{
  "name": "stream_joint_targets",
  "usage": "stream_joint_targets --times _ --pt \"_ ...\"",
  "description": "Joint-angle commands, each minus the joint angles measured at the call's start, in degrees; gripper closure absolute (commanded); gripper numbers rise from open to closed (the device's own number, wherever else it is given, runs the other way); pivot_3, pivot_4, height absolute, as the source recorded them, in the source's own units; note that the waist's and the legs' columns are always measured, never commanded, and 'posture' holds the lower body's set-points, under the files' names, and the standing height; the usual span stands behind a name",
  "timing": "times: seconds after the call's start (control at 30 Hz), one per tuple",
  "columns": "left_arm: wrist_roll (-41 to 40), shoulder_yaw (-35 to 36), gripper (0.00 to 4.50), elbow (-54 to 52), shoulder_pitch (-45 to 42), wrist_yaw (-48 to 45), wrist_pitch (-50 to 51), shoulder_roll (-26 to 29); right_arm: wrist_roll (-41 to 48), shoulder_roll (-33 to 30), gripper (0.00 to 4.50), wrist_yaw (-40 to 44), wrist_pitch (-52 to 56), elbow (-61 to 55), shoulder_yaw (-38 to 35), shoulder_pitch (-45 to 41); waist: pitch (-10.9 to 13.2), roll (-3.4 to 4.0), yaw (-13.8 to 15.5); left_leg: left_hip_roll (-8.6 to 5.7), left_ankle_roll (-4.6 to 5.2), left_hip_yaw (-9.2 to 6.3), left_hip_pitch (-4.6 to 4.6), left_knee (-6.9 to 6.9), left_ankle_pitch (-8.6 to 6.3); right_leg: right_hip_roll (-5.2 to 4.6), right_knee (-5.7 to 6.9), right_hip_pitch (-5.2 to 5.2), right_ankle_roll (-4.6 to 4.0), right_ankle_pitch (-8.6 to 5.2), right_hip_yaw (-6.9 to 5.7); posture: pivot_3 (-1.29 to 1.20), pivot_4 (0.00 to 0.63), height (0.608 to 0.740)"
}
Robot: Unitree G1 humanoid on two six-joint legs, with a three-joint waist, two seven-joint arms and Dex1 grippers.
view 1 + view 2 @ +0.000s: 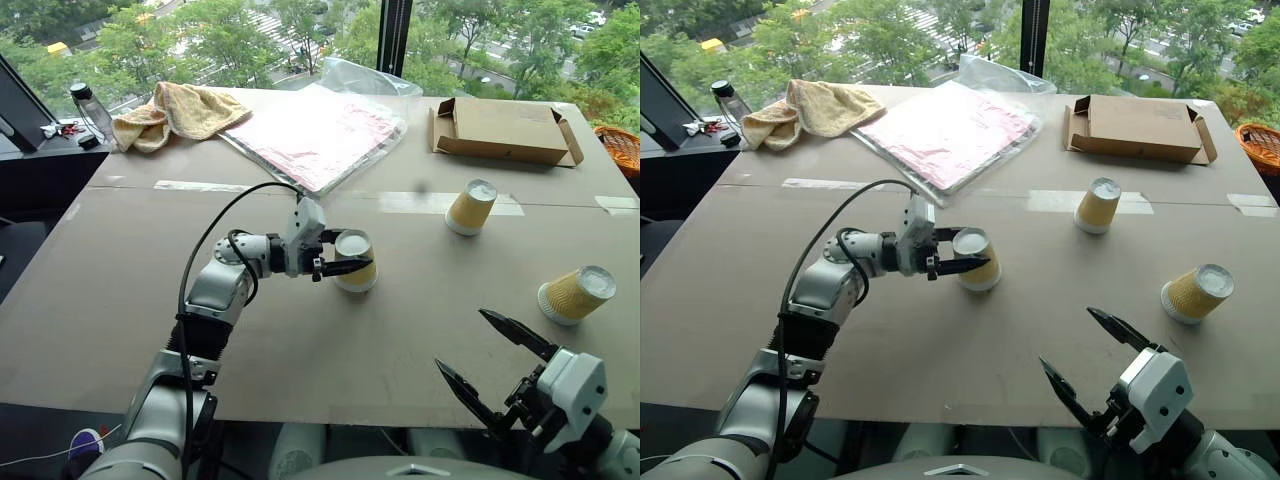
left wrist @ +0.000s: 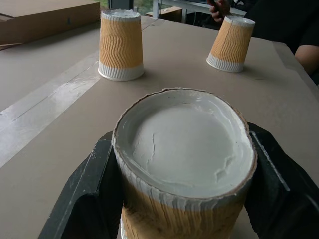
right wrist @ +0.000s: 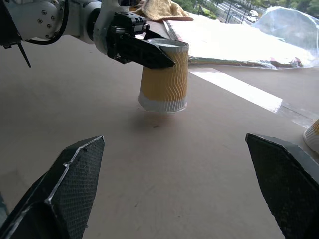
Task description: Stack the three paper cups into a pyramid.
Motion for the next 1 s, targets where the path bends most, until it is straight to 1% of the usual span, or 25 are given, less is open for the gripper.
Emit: stream_joint_targets --times 0.03,0.07,0.1,0.17,0.27,0.4,0.5,0.6,0.67,0.7,0.77,1.0 --pt "4.53 -2.69 1.54 4.66 -1.56 -2.64 -6.23 -0.55 -2.21 2.05 0.00 -3.17 -1.22 -4.84 -0.41 3.16 -0.01 0.00 0.15 0.00 0.00 0.01 0.00 0.00 0.00 0.00 0.00 0.00 0.02 -0.01 0.01 0.00 0.150 0.740" --pt "4.68 -2.57 1.02 5.40 -1.53 -3.01 -6.74 -0.65 -2.48 2.65 0.00 -3.89 -1.15 -5.10 -0.54 3.62 -0.02 0.01 0.16 0.00 0.00 0.01 0.00 0.01 0.00 -0.01 0.00 0.01 0.02 -0.02 0.01 0.00 0.150 0.740" --pt "4.59 -2.22 0.75 5.80 -1.50 -3.19 -7.27 -0.81 -2.70 3.13 0.00 -4.54 -1.10 -5.27 -0.69 4.00 -0.02 0.02 0.17 0.00 0.00 0.02 0.01 0.01 0.00 -0.01 0.00 0.01 0.01 -0.02 0.03 0.00 0.150 0.740" --pt "3.96 -0.97 0.02 5.77 -1.51 -2.99 -7.81 -1.00 -2.54 4.49 0.00 -6.29 -0.58 -5.48 -1.66 4.23 -0.01 0.02 0.16 0.00 0.00 0.01 0.00 0.02 0.00 -0.01 0.00 0.00 0.01 -0.03 0.02 0.00 0.150 0.740" --pt "-0.14 2.10 0.02 2.88 -0.93 -3.68 -5.38 -0.78 -1.77 7.97 0.00 -11.03 0.36 -5.56 -4.97 2.02 -0.01 0.02 0.16 0.01 0.00 0.00 -0.03 0.01 0.00 -0.01 0.00 -0.02 0.00 -0.02 0.02 0.00 0.150 0.740" --pt "-7.32 6.55 0.02 -3.57 0.39 -4.78 2.07 1.11 -1.98 9.76 0.00 -18.01 6.73 -4.03 -12.49 -4.41 0.00 0.02 0.02 0.03 0.00 0.01 -0.02 0.01 0.00 -0.01 0.00 -0.03 -0.01 -0.01 0.03 0.00 0.150 0.740" --pt "-12.73 8.59 0.02 -10.70 2.85 -6.45 7.43 3.63 -2.85 8.71 0.00 -22.86 13.08 -0.27 -18.73 -10.78 0.00 0.04 0.02 0.03 0.00 0.00 -0.01 -0.01 0.00 -0.01 0.02 -0.02 -0.19 0.09 0.01 0.00 0.150 0.740" --pt "-19.58 9.01 0.02 -20.40 6.27 -10.30 14.66 8.15 -2.13 6.38 0.00 -25.58 20.85 6.28 -23.75 -18.21 0.03 0.08 -0.08 0.00 0.00 0.13 -0.01 -0.01 0.00 -0.06 0.00 -0.02 -0.23 0.12 0.15 0.00 0.150 0.740" --pt "-21.13 8.62 0.02 -23.71 7.22 -10.45 16.87 9.51 -0.82 5.75 0.00 -26.60 25.09 9.25 -25.65 -21.90 0.07 0.16 0.29 0.01 0.00 0.08 -0.01 -0.01 0.00 -0.04 0.00 -0.03 -0.26 0.10 0.11 0.00 0.150 0.740" --pt "-22.11 8.36 0.02 -25.67 7.69 -10.35 18.06 10.06 -0.44 5.17 0.00 -26.93 26.88 11.04 -26.35 -23.91 0.08 0.28 0.48 0.01 0.00 0.04 -0.01 -0.02 0.00 -0.04 0.02 -0.02 -0.42 0.01 0.07 0.00 0.150 0.740" --pt "-23.47 8.01 0.02 -29.08 8.27 -9.49 19.57 10.37 1.02 4.38 0.00 -26.95 30.33 14.05 -27.33 -27.26 0.08 0.35 0.45 0.00 0.01 0.05 0.00 -0.02 0.00 -0.04 0.04 -0.02 -0.43 0.01 0.08 0.00 0.150 0.740" --pt "-23.80 8.09 0.02 -34.88 11.02 -5.94 20.46 10.23 7.66 5.00 0.00 -26.95 39.27 18.46 -29.65 -32.67 0.10 0.38 -0.14 0.00 0.01 0.09 0.01 -0.03 0.00 -0.01 0.04 -0.02 -0.32 0.06 0.14 0.00 0.150 0.740"
